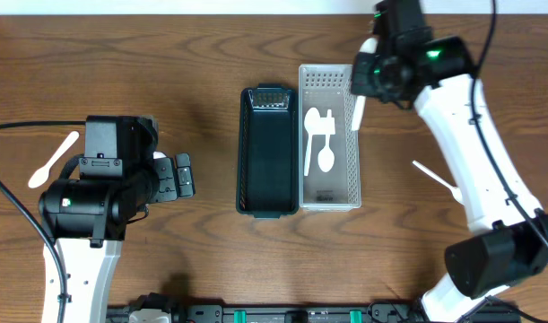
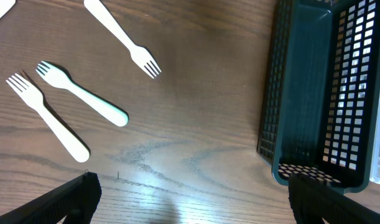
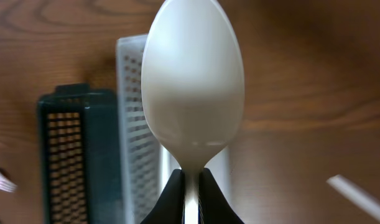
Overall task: Pack container
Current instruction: 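Carry the spoon left and release it into the white basket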
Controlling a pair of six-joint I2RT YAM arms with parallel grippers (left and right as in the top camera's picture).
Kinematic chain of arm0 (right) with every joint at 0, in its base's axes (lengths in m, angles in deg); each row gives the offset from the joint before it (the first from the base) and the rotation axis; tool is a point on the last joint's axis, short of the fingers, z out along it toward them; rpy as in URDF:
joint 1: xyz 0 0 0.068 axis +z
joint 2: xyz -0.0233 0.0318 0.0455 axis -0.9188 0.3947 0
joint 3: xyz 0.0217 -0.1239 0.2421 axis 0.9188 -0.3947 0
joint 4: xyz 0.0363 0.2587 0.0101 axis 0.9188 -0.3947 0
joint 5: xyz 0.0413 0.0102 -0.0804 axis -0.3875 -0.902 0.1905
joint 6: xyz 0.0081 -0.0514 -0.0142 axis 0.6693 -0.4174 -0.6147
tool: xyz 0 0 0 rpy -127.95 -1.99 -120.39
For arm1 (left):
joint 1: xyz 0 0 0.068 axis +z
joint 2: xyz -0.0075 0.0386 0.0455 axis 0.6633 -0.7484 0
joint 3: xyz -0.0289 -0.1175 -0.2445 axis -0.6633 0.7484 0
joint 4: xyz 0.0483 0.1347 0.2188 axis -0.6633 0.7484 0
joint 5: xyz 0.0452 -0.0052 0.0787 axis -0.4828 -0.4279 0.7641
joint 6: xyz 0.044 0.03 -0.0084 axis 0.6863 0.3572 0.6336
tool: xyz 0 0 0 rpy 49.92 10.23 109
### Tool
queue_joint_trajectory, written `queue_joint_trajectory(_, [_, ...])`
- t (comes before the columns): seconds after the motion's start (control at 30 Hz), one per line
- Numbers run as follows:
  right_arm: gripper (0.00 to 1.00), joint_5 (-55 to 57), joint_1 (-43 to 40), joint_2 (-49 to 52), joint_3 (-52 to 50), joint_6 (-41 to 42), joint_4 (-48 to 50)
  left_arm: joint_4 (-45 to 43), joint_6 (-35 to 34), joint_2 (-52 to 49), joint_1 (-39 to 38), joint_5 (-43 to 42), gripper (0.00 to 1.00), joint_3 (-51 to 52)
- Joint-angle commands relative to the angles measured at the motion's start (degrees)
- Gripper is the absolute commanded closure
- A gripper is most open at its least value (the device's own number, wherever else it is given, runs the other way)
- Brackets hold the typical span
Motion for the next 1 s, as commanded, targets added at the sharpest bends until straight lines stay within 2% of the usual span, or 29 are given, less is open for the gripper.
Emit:
queue_joint_trajectory(0.0, [0.99,1.46,2.21,3.72,-1.51,9.88,0.17,0.35,0.96,0.04,-0.09,0.70,0.02,-0.79])
queue_joint_trajectory(0.27, [0.99,1.18,6.56,16.13,-1.70,4.72,-4.11,0.31,0.96,0.04,-0.09,0.72,0.02,-0.79])
queue_joint_trajectory(0.43, [0.97,1.25,8.46,19.04,-1.70,3.19,-4.33,0.31,0.96,0.04,-0.09,0.72,0.02,-0.79])
queue_joint_trajectory(0.47, [0.96,1.27,8.55,19.02,-1.70,3.17,-4.00,0.31,0.96,0.04,-0.09,0.72,0.02,-0.79])
queue_joint_trajectory(0.53, [0.80,1.22,8.57,18.73,-1.51,3.17,-3.61,0.31,0.96,0.04,-0.09,0.72,0.02,-0.79])
queue_joint_trajectory(0.6, [0.72,1.22,8.39,18.62,-1.31,3.17,-3.52,0.33,0.96,0.04,-0.09,0.72,0.02,-0.79])
queue_joint_trajectory(0.8, [0.71,1.22,6.67,18.47,1.70,-0.07,-4.74,0.31,0.96,0.04,-0.09,0.72,0.02,-0.79])
queue_joint_trajectory(0.97, [0.69,2.03,3.58,17.64,11.80,-4.39,-10.29,0.31,0.96,0.04,-0.09,0.72,0.02,-0.79])
